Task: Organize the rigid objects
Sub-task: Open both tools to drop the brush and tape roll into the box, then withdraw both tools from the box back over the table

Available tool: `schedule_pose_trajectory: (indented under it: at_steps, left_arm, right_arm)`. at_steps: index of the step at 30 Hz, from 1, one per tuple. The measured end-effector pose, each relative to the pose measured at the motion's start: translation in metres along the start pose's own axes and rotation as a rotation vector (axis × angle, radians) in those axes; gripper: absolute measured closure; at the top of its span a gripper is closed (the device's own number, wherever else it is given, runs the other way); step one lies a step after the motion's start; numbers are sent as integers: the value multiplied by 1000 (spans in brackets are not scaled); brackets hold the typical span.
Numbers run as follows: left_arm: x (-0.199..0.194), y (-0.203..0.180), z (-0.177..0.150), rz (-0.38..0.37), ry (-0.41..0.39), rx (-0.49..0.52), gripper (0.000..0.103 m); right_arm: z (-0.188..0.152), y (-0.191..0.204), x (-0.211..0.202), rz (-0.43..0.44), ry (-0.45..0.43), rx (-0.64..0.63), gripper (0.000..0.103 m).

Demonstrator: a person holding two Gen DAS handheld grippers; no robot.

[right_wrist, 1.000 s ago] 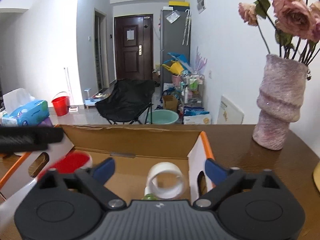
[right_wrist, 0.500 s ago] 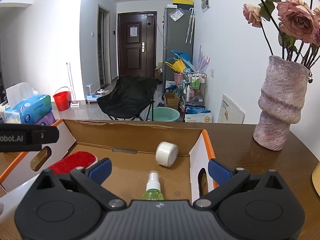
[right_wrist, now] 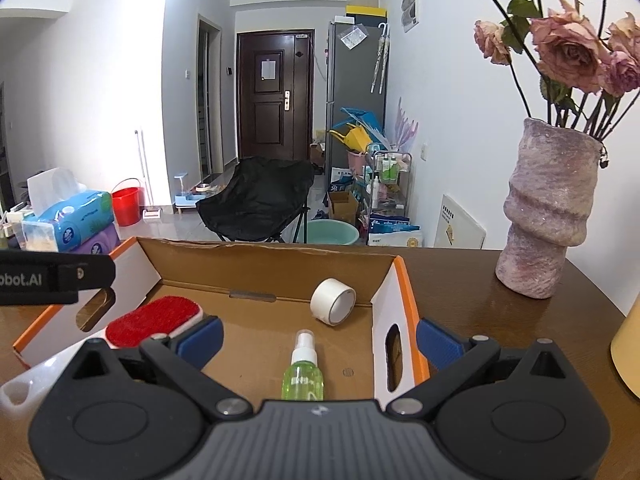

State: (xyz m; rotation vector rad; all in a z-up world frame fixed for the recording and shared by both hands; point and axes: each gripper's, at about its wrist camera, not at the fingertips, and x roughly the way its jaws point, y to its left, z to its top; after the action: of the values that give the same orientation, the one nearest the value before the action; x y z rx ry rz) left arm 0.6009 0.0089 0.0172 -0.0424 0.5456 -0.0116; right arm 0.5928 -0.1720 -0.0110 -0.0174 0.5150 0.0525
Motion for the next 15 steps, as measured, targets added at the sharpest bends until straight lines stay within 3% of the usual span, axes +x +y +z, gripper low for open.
schedule_pose_trajectory:
  at_steps: [15]
  left_arm:
    - [-38, 7, -15, -17, -13, -15, 0]
  right_arm:
    - [-15, 1, -40, 10, -19, 5, 0]
